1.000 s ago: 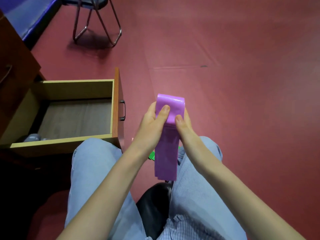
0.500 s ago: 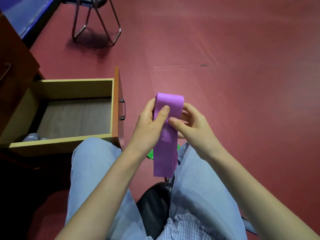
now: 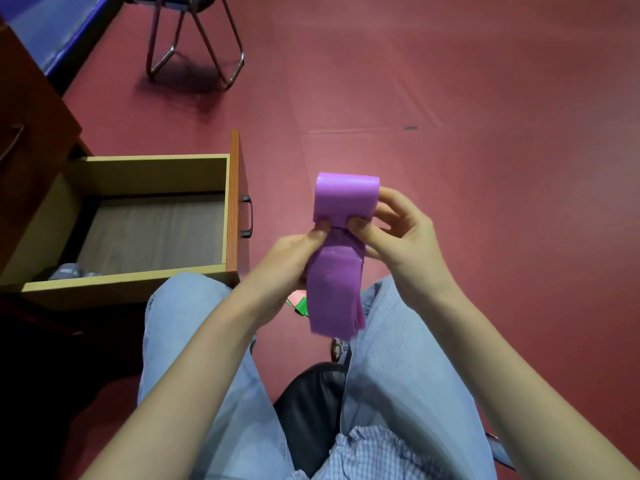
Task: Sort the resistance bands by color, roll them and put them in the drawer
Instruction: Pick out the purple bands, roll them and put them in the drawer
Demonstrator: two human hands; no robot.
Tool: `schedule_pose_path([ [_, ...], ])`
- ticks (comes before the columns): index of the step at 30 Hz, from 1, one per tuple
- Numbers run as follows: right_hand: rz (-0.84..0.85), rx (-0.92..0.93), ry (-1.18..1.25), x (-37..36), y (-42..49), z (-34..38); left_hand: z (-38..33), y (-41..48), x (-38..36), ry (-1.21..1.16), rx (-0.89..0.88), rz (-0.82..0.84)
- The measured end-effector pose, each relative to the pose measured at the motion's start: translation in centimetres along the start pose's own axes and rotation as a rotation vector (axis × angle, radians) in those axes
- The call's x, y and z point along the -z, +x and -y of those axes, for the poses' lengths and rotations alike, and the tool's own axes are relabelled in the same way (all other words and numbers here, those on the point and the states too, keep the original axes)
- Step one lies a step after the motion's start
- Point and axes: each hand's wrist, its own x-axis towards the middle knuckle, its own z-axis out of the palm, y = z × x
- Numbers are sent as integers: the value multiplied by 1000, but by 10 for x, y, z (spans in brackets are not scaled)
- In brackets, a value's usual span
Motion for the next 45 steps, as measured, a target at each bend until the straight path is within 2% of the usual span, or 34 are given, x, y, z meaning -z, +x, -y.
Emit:
schedule_pose_path([
  [5,38,26,46,0,-5,-4,-3,-1,6,-261,78,87],
  [8,63,50,47,-3,-6,-5,0,3,14,-476,161,86],
  [10,63,31,23,-5,-6,-7,1,2,13,-527,158,95],
  [13,55,-14,-16,-6,-6,-11,5,2,10,-466,99,127],
  [18,112,-83,34,-3,-11,-13,9,2,10,-304,40,58],
  [21,99,-196,378,-1,-11,-15,9,3,9,-219,-22,86],
  [23,118,-260,488,2,-11,-16,8,4,10,-156,-67,60],
  [27,264,-373,189,3,-16,-25,9,7,12,-64,-159,10],
  [34,208,-365,5,5,-12,-18,14,9,4,23,-228,-137],
  [37,152,-358,41,6,-11,-22,15,12,5,67,-140,-94],
  [41,17,-294,129,7,-8,-22,26,7,10,66,31,43],
  [45,-17,-224,85,0,-8,-20,35,15,14,77,104,-81],
])
